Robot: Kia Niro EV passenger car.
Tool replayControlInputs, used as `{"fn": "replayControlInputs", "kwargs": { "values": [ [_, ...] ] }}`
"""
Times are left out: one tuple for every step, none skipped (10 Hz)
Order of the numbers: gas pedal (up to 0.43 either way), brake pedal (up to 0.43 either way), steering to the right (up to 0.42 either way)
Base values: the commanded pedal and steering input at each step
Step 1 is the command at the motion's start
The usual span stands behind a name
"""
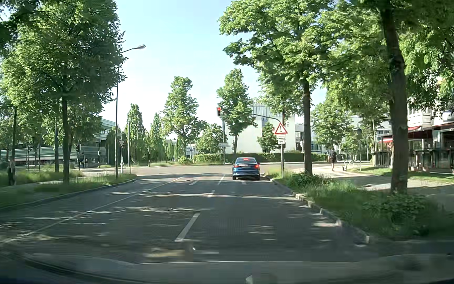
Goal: Follow the waypoints while adhering to traffic rules and regulations
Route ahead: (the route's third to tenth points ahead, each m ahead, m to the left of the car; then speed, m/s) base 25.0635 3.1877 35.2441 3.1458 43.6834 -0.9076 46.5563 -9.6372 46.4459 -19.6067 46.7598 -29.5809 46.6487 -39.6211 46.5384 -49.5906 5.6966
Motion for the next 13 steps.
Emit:
{"fn": "replayControlInputs", "kwargs": {
  "values": [
    [0.0, 0.0, 0.004],
    [0.0, 0.0, 0.004],
    [0.0, 0.0, 0.004],
    [0.0, 0.024, 0.006],
    [0.0, 0.055, 0.011],
    [0.0, 0.098, 0.012],
    [0.0, 0.104, 0.012],
    [0.0, 0.098, 0.01],
    [0.0, 0.098, 0.008],
    [0.0, 0.098, 0.006],
    [0.0, 0.098, 0.006],
    [0.0, 0.098, 0.006],
    [0.0, 0.098, 0.008]
  ]
}}
